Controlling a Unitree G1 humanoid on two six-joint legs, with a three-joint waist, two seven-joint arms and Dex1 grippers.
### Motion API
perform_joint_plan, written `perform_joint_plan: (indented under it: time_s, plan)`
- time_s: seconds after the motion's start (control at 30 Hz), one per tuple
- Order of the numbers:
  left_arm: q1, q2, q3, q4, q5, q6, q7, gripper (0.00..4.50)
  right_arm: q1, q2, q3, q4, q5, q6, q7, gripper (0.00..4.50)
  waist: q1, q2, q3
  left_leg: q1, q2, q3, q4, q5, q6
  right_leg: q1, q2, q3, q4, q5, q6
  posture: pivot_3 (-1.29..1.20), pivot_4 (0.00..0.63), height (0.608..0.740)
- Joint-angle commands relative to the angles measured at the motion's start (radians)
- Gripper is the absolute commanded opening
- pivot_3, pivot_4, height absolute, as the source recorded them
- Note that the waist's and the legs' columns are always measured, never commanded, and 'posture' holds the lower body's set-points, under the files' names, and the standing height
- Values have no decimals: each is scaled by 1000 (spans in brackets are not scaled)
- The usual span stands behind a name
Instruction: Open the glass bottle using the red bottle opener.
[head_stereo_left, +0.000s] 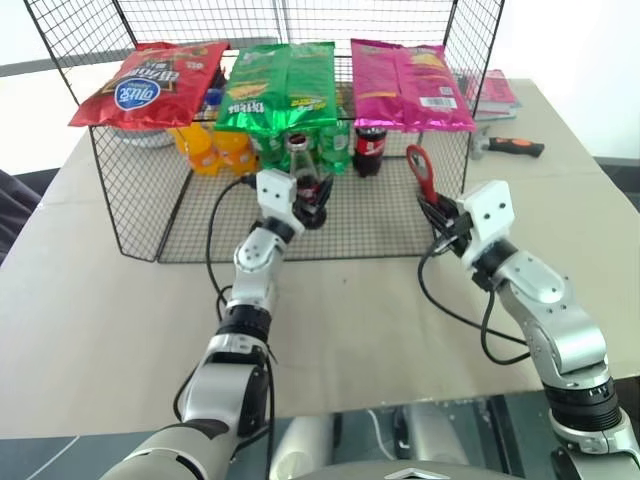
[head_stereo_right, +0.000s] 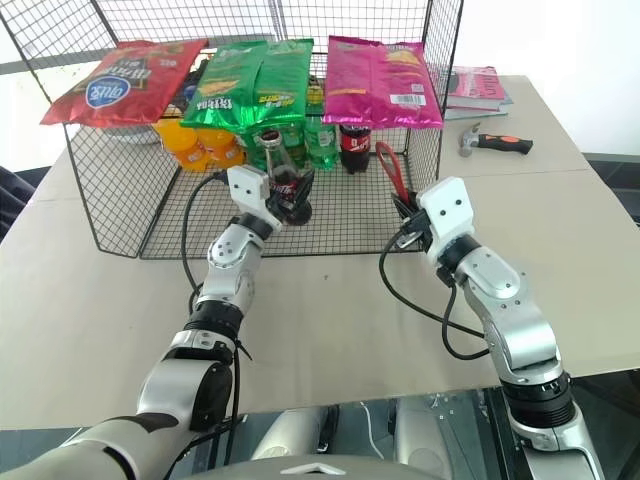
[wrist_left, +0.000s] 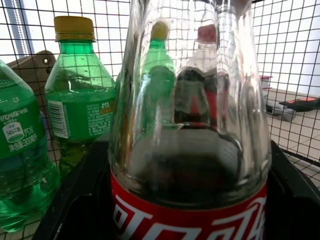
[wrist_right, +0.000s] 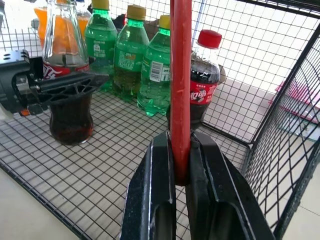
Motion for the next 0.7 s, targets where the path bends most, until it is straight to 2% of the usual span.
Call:
perform_joint_plan:
  time_s: [0.03, 0.17, 0.27, 0.37, 0.5, 0.7]
  plan:
    - [5, 2, -5, -80, -18, -9, -31, 2701, 2, 7, -3, -52, -20, -55, 2, 0, 0, 0, 0, 0, 0, 0, 0, 0, 0, 0, 0, 0, 0, 0, 0, 0, 150, 740]
    - [84, 10, -31, -268, -79, 79, -117, 2701, 7, 10, -5, -51, -59, -94, -10, 0, -3, 0, 0, 0, 0, 0, 0, 0, 0, 0, 0, 0, 0, 0, 0, 0, 150, 740]
    - [230, 69, -98, -595, -239, 286, -278, 2701, -8, 22, -32, -25, -84, -127, -37, 0, -20, 0, 0, -1, 1, 0, 0, 0, 0, -1, 0, 1, 0, 0, 0, 0, 150, 740]
    - [327, 121, -142, -765, -307, 402, -352, 2701, -17, 28, -44, -6, -91, -143, -37, 0, -26, 0, 0, -2, 1, 1, -1, 0, 0, -2, 0, 2, 0, 0, 0, 0, 150, 740]
    - [392, 134, -169, -855, -319, 462, -374, 2701, -25, 37, -50, 13, -96, -158, -36, 0, -24, 0, 0, 0, 1, 1, 0, 0, 0, -1, 0, 2, 2, 0, 0, 0, 150, 740]
    - [438, 112, -210, -826, -198, 338, -370, 2701, -20, 44, -50, 17, -105, -169, -40, 0, -23, 0, 0, 2, 1, 2, 0, 0, 0, 0, 1, 3, 3, 0, 0, 0, 150, 740]
